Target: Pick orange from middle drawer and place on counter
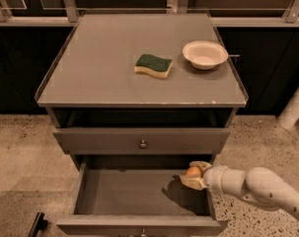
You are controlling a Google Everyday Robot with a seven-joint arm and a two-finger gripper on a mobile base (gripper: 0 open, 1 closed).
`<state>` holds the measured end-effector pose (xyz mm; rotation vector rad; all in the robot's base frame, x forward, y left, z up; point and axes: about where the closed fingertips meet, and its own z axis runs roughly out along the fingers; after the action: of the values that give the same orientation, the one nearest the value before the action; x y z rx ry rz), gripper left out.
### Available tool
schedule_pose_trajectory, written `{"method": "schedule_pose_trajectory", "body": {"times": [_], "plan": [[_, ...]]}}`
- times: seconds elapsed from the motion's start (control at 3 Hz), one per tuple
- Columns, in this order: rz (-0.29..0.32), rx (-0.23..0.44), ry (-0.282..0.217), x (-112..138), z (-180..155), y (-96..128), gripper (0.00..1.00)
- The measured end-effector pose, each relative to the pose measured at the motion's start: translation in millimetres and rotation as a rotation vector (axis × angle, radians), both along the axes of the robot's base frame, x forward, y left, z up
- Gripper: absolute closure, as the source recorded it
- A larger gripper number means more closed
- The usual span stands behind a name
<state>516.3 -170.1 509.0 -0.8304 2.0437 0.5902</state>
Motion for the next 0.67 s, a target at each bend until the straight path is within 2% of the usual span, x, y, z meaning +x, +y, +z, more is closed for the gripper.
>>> {"method": "schedule_pose_trajectory", "body": {"times": [0.33, 0.67], "plan": [[0.002, 0.065, 0.011, -14, 42, -39, 1.0], [0.072, 0.088, 0.045, -29, 41, -25, 1.0]]}}
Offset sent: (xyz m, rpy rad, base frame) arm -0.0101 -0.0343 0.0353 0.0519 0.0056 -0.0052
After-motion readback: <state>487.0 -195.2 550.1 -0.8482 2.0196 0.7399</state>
